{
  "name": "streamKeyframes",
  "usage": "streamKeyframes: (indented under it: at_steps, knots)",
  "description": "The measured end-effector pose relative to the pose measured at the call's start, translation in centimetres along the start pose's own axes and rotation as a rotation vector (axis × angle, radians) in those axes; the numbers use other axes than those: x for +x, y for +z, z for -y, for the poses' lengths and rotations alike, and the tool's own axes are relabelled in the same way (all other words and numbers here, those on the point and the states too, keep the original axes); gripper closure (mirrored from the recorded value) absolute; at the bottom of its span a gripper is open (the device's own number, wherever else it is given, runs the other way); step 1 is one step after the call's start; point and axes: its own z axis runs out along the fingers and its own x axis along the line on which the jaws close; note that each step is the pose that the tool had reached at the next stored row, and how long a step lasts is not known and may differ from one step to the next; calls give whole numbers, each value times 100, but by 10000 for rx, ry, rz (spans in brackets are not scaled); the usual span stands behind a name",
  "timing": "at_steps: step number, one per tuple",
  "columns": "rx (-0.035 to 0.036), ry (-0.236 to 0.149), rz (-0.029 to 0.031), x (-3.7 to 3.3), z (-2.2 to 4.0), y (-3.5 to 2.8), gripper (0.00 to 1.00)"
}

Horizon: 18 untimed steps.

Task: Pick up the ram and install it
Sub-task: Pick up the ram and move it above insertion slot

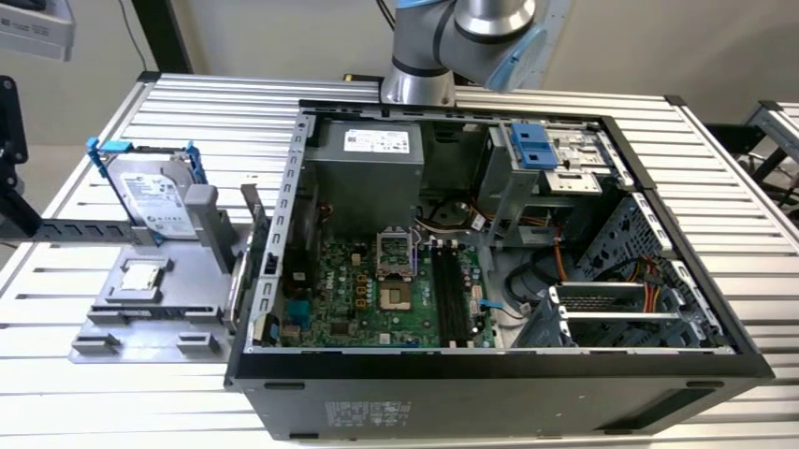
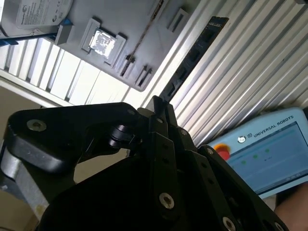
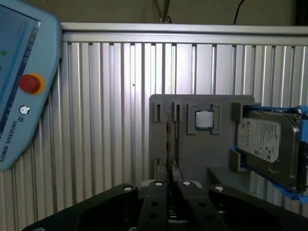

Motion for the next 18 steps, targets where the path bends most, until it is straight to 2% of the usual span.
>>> streamKeyframes:
  at_steps: [7, 18]
  knots:
    - [-5, -3, -5, 0, 18, -4, 100]
    - [-59, 2, -3, -3, 357, -4, 100]
